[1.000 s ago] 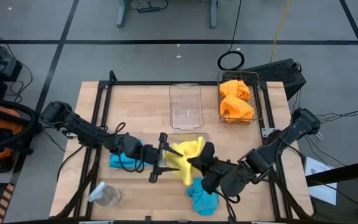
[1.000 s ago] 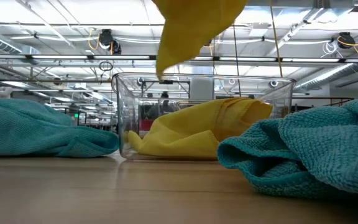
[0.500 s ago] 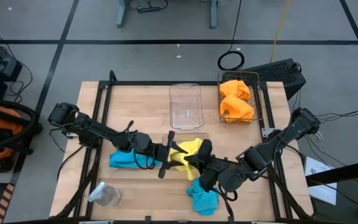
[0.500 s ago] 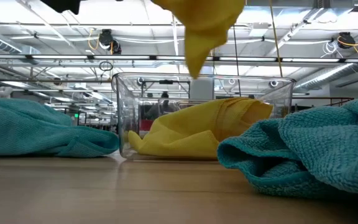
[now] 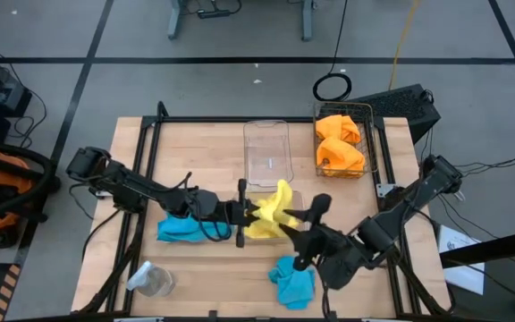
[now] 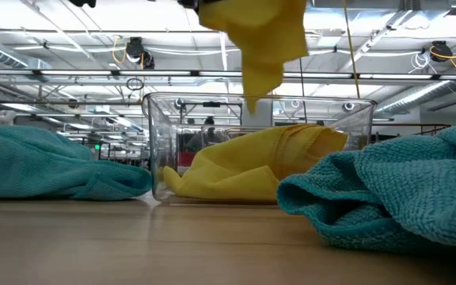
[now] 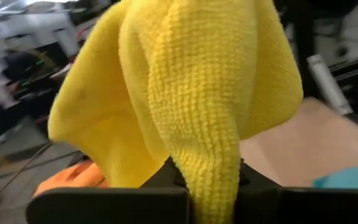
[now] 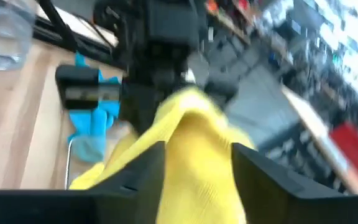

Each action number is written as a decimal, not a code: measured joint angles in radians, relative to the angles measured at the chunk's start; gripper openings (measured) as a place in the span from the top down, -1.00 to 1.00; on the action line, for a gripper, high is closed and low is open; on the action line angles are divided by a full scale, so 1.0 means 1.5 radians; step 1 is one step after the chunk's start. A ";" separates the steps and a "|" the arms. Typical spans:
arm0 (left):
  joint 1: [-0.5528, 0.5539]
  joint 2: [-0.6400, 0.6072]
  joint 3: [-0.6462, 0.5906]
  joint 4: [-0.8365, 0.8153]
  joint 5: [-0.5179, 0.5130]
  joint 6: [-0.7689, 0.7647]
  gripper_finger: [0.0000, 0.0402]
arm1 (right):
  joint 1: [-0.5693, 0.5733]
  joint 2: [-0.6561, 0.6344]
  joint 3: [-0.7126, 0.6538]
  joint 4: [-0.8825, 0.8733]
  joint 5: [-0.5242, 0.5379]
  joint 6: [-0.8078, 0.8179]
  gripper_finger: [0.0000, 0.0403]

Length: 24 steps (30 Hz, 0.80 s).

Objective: Sort microfiber towel by color & place in baskets
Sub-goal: Put the yellow microfiber towel into the bottom transparent bin

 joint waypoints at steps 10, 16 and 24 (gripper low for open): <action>0.000 -0.011 0.000 -0.021 -0.076 -0.033 0.93 | 0.013 0.007 0.000 -0.178 0.016 0.396 -0.46; 0.000 -0.011 0.000 -0.018 -0.095 -0.033 0.93 | -0.021 0.007 0.000 -0.088 0.029 0.317 -0.69; -0.003 -0.011 0.000 -0.019 -0.067 -0.003 0.93 | -0.121 0.007 0.000 -0.036 -0.098 0.198 -0.66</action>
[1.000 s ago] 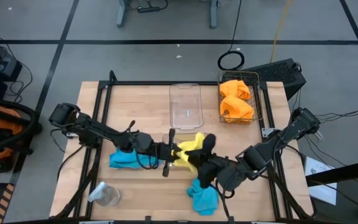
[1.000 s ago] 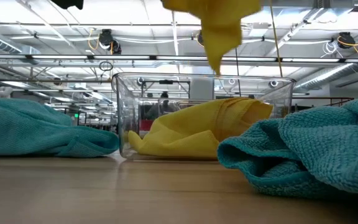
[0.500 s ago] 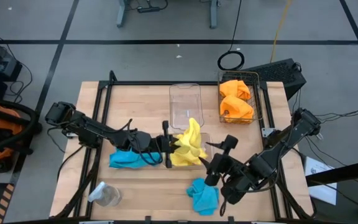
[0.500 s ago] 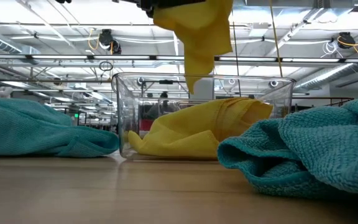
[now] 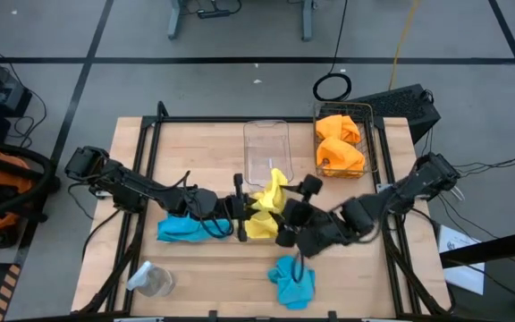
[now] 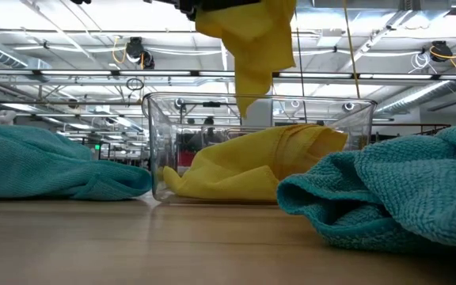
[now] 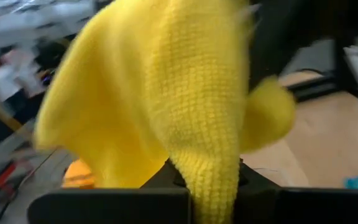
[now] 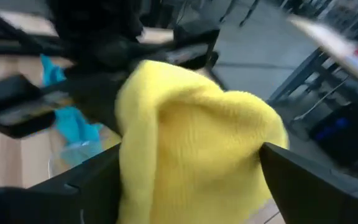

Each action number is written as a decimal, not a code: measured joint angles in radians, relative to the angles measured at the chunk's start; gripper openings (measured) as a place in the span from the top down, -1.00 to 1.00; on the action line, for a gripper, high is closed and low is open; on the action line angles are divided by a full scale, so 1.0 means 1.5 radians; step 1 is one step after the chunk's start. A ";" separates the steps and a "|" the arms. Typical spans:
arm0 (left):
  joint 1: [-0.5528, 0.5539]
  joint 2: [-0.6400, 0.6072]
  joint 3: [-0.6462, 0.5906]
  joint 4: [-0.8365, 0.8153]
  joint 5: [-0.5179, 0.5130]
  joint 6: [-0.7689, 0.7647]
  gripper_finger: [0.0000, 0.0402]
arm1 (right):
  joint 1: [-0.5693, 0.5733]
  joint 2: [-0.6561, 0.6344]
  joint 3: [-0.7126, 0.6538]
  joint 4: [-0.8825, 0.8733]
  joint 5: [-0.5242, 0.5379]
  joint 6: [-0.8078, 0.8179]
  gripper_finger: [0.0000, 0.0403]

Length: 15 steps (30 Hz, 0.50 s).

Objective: Sort microfiber towel by color & place in baskets
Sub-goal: Put the yellow microfiber towel into the bottom transparent bin

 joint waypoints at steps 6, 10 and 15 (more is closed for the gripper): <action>-0.022 0.001 -0.002 -0.013 0.041 0.064 0.89 | -0.042 -0.001 0.001 0.006 -0.146 -0.028 -0.19; -0.024 0.001 -0.002 -0.013 0.032 0.073 0.87 | -0.040 -0.001 0.002 0.016 -0.193 -0.057 0.40; -0.026 0.001 -0.002 -0.006 -0.026 0.017 0.86 | -0.033 -0.001 0.001 0.018 -0.216 -0.083 0.92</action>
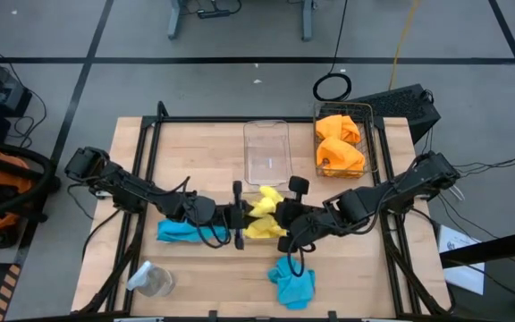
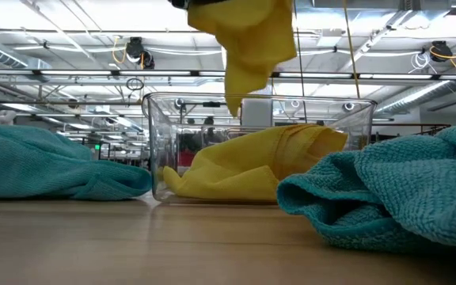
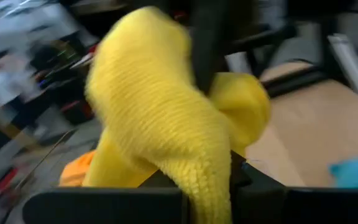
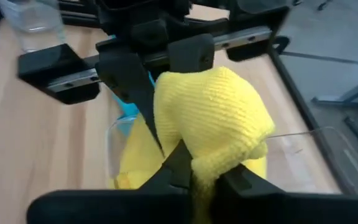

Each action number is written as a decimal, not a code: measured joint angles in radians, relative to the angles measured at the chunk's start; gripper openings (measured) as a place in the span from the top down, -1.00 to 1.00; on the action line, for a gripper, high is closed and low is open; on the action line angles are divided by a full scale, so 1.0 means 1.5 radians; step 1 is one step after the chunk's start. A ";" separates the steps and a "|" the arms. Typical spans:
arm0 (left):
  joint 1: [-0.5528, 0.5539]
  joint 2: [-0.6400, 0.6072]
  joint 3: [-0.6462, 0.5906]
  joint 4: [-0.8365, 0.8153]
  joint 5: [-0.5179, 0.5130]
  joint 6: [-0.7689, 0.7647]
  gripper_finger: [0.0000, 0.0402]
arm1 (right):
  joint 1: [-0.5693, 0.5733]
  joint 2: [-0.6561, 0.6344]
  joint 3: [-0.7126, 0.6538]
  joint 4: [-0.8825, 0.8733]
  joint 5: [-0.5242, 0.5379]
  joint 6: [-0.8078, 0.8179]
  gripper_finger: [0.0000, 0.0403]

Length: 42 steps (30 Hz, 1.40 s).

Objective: Sort microfiber towel by color & place in baskets
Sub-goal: Put the yellow microfiber towel into the bottom transparent bin

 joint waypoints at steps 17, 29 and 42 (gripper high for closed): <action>-0.064 -0.076 0.003 -0.100 -0.087 -0.065 0.41 | 0.063 -0.013 -0.013 -0.124 0.129 0.118 0.96; -0.091 -0.101 0.002 -0.226 -0.094 -0.065 0.40 | 0.016 -0.012 -0.110 0.068 0.079 0.074 0.96; -0.099 -0.134 0.002 -0.254 -0.137 -0.084 0.40 | -0.063 -0.012 -0.248 0.174 -0.058 0.147 0.87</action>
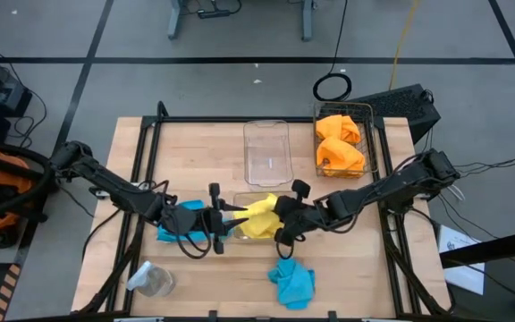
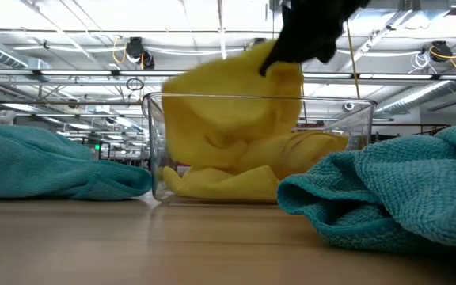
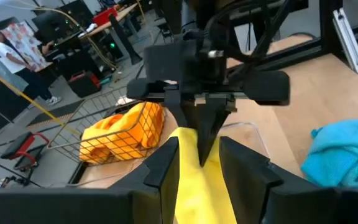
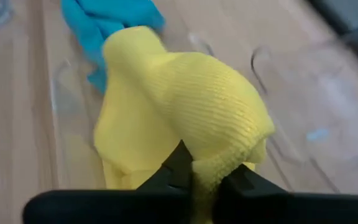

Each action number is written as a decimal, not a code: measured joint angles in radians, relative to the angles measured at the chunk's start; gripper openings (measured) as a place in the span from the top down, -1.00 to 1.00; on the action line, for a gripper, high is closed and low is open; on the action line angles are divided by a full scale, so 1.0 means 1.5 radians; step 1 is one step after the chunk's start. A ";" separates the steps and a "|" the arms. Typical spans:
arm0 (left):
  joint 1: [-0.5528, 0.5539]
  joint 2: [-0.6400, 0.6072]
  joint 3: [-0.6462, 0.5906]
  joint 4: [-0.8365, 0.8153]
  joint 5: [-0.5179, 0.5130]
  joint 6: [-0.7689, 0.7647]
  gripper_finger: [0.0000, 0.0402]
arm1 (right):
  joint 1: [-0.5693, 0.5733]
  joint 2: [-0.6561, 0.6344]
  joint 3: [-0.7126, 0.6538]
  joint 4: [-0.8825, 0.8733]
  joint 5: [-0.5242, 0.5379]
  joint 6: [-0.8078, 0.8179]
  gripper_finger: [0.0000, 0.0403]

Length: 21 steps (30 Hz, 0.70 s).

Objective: Sort microfiber towel by color & place in baskets
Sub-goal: Put the yellow microfiber towel into the bottom transparent bin

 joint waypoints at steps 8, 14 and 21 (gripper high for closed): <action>0.000 0.000 0.000 -0.007 0.000 0.000 0.40 | -0.004 -0.002 -0.003 -0.091 -0.061 0.041 0.40; 0.000 0.000 0.000 -0.007 0.000 0.000 0.40 | -0.005 -0.008 0.019 -0.142 -0.066 0.041 0.07; 0.000 0.000 0.000 -0.011 0.000 0.000 0.40 | -0.005 -0.009 0.082 -0.285 -0.076 0.022 -0.12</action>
